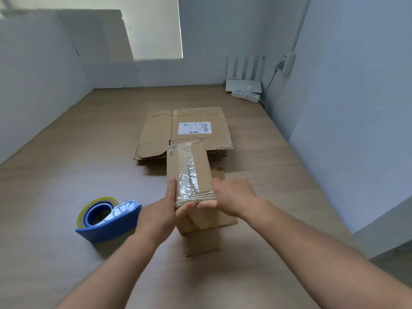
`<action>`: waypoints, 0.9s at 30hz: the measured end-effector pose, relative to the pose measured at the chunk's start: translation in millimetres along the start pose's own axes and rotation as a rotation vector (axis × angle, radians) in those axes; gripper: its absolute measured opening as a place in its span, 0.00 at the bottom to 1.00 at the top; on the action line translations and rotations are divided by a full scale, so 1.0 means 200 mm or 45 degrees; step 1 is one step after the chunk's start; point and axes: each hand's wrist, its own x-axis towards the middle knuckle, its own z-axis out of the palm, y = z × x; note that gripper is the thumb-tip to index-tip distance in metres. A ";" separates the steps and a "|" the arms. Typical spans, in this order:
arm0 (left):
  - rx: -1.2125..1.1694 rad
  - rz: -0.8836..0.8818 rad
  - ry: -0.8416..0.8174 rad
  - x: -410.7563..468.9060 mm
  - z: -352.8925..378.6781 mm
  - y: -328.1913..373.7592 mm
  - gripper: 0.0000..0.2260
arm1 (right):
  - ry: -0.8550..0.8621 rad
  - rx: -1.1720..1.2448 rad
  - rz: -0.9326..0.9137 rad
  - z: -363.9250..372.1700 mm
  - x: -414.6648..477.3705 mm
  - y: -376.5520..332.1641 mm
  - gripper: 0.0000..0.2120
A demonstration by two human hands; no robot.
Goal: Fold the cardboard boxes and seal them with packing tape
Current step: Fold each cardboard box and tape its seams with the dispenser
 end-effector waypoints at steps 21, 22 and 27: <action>-0.041 0.218 -0.278 -0.04 -0.16 -0.11 0.31 | -0.279 0.176 -0.243 -0.05 -0.06 0.23 0.23; -0.023 0.219 -0.284 -0.04 -0.16 -0.11 0.31 | -0.213 0.184 -0.260 -0.07 -0.05 0.25 0.27; 0.012 0.234 -0.275 -0.01 -0.15 -0.09 0.31 | -0.030 0.041 -0.434 -0.07 -0.02 0.20 0.24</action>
